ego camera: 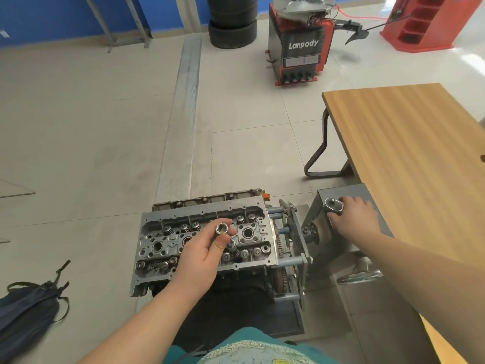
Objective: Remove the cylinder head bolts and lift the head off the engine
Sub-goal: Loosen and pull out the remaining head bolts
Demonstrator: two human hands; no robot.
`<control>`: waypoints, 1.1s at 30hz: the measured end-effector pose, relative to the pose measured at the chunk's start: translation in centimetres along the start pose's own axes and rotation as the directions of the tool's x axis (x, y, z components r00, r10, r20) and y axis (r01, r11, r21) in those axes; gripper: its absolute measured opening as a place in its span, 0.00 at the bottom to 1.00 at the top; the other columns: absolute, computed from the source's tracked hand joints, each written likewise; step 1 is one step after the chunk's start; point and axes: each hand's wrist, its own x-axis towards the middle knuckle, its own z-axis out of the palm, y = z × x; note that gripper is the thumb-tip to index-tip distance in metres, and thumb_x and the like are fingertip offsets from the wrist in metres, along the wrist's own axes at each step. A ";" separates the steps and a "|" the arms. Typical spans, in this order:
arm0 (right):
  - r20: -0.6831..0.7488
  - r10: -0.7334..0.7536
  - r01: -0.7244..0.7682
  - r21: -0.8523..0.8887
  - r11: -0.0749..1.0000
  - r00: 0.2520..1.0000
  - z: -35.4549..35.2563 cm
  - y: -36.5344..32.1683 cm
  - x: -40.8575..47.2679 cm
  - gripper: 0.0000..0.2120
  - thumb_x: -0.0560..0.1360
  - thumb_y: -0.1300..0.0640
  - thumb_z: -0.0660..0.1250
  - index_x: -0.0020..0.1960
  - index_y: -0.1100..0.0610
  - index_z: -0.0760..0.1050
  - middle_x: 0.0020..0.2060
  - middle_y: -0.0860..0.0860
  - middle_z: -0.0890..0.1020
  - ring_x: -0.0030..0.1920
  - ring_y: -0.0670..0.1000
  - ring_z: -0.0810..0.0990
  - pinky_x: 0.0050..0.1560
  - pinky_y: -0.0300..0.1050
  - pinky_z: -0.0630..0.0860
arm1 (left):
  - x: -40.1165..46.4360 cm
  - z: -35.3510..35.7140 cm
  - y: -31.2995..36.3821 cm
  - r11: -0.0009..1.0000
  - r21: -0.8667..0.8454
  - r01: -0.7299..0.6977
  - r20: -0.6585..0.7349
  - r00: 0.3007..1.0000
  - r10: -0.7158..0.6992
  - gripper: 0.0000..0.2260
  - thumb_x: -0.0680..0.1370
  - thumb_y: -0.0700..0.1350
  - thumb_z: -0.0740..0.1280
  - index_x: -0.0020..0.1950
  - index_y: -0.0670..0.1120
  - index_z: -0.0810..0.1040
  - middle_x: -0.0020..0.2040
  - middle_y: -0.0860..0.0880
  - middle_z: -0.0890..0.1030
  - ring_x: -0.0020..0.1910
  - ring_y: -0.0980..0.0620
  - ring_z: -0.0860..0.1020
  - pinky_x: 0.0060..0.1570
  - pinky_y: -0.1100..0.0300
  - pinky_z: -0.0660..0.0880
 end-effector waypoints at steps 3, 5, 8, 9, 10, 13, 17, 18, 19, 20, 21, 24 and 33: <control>-0.120 -0.180 0.209 0.308 0.928 0.976 -3.7 -6.8 -4.5 0.18 0.83 0.41 0.61 0.65 0.49 0.80 0.54 0.46 0.85 0.55 0.50 0.81 0.52 0.50 0.79 | 0.9 -0.7 -0.5 0.996 -0.072 0.051 0.136 0.990 -0.041 0.12 0.81 0.63 0.64 0.64 0.70 0.79 0.61 0.64 0.84 0.62 0.61 0.82 0.60 0.62 0.76; -0.104 -0.398 0.410 0.316 0.856 0.911 -6.9 -12.5 -8.6 0.24 0.80 0.29 0.54 0.55 0.43 0.81 0.40 0.39 0.83 0.40 0.41 0.81 0.39 0.43 0.76 | 1.6 -1.5 -0.8 0.998 -0.037 0.054 0.261 0.964 -0.043 0.12 0.83 0.54 0.67 0.62 0.71 0.80 0.60 0.65 0.84 0.61 0.64 0.81 0.57 0.68 0.76; 0.024 -0.631 0.624 0.128 0.771 0.775 -9.5 -19.7 -13.4 0.30 0.77 0.23 0.48 0.51 0.45 0.77 0.30 0.41 0.76 0.31 0.40 0.74 0.30 0.40 0.67 | 3.2 -2.4 -1.5 0.996 0.057 0.065 0.384 0.920 -0.082 0.15 0.85 0.48 0.68 0.56 0.72 0.81 0.53 0.63 0.86 0.51 0.63 0.84 0.47 0.69 0.79; 0.075 -0.660 0.662 0.001 0.749 0.747 -9.6 -21.3 -14.3 0.28 0.79 0.27 0.50 0.50 0.48 0.75 0.30 0.43 0.75 0.30 0.43 0.72 0.29 0.42 0.65 | 3.7 -2.6 -1.8 0.991 0.108 0.076 0.403 0.908 -0.113 0.14 0.85 0.48 0.67 0.53 0.71 0.81 0.48 0.61 0.86 0.43 0.60 0.83 0.43 0.62 0.81; 0.113 -0.670 0.680 -0.124 0.723 0.733 -9.4 -22.4 -14.8 0.23 0.82 0.32 0.52 0.48 0.51 0.71 0.31 0.46 0.74 0.29 0.47 0.70 0.29 0.43 0.63 | 4.2 -2.7 -2.3 0.985 0.163 0.050 0.428 0.896 -0.116 0.16 0.85 0.48 0.66 0.48 0.71 0.80 0.43 0.61 0.85 0.36 0.60 0.80 0.40 0.60 0.78; 0.145 -0.644 0.653 -0.299 0.695 0.751 -8.9 -24.0 -15.3 0.10 0.85 0.49 0.59 0.49 0.54 0.66 0.32 0.50 0.73 0.28 0.50 0.66 0.29 0.45 0.60 | 5.0 -2.6 -3.3 0.971 0.239 -0.014 0.500 0.859 -0.110 0.16 0.86 0.47 0.66 0.46 0.70 0.78 0.41 0.75 0.80 0.43 0.76 0.78 0.46 0.72 0.71; 0.161 -0.706 0.713 -0.317 0.625 0.690 -8.5 -24.2 -15.4 0.09 0.85 0.52 0.61 0.49 0.53 0.63 0.31 0.48 0.73 0.28 0.51 0.70 0.28 0.45 0.62 | 5.8 -2.3 -4.4 0.945 0.300 -0.132 0.581 0.811 -0.071 0.12 0.87 0.50 0.64 0.45 0.66 0.75 0.44 0.69 0.77 0.46 0.68 0.77 0.49 0.65 0.72; 0.177 -0.734 0.743 -0.323 0.587 0.656 -8.4 -24.0 -15.2 0.11 0.84 0.52 0.62 0.48 0.53 0.62 0.31 0.48 0.73 0.28 0.51 0.70 0.28 0.46 0.63 | 6.0 -2.2 -4.7 0.941 0.298 -0.158 0.591 0.805 -0.052 0.11 0.87 0.51 0.63 0.46 0.63 0.77 0.44 0.68 0.76 0.45 0.66 0.77 0.49 0.63 0.72; 0.199 -0.757 0.768 -0.344 0.540 0.622 -8.5 -23.8 -15.1 0.13 0.84 0.52 0.64 0.47 0.53 0.61 0.31 0.48 0.73 0.28 0.51 0.69 0.27 0.46 0.63 | 6.1 -2.1 -4.9 0.940 0.289 -0.183 0.597 0.802 -0.027 0.09 0.87 0.50 0.64 0.49 0.59 0.80 0.44 0.68 0.76 0.45 0.64 0.77 0.49 0.64 0.71; 0.217 -0.792 0.800 -0.364 0.477 0.570 -8.6 -23.6 -14.8 0.14 0.83 0.52 0.65 0.47 0.53 0.60 0.31 0.48 0.72 0.28 0.51 0.69 0.27 0.46 0.63 | 6.2 -2.0 -5.2 0.940 0.274 -0.205 0.593 0.805 0.003 0.08 0.86 0.49 0.65 0.52 0.56 0.83 0.43 0.68 0.76 0.45 0.63 0.77 0.49 0.67 0.71; 0.247 -0.820 0.829 -0.384 0.406 0.516 -8.9 -23.5 -14.6 0.14 0.83 0.53 0.66 0.47 0.53 0.60 0.31 0.48 0.73 0.28 0.52 0.70 0.28 0.47 0.66 | 6.3 -1.9 -5.5 0.941 0.254 -0.224 0.580 0.814 0.037 0.07 0.86 0.49 0.66 0.54 0.54 0.85 0.42 0.69 0.76 0.45 0.65 0.76 0.48 0.72 0.70; 0.351 -0.864 0.905 -0.355 0.233 0.360 -9.8 -23.3 -14.1 0.04 0.80 0.59 0.66 0.51 0.55 0.70 0.39 0.51 0.78 0.38 0.54 0.75 0.41 0.52 0.76 | 6.1 -1.4 -6.2 0.950 0.229 -0.214 0.502 0.862 0.073 0.04 0.82 0.50 0.72 0.50 0.54 0.86 0.38 0.69 0.77 0.41 0.68 0.76 0.43 0.74 0.67; 0.144 -0.635 0.612 -0.488 0.622 0.759 -9.3 -24.2 -15.8 0.16 0.86 0.45 0.59 0.44 0.53 0.64 0.29 0.49 0.68 0.26 0.50 0.66 0.25 0.44 0.60 | 5.8 -0.2 -6.2 0.984 0.142 -0.110 0.377 0.925 0.049 0.02 0.79 0.54 0.75 0.50 0.59 0.85 0.44 0.60 0.86 0.47 0.60 0.82 0.54 0.53 0.80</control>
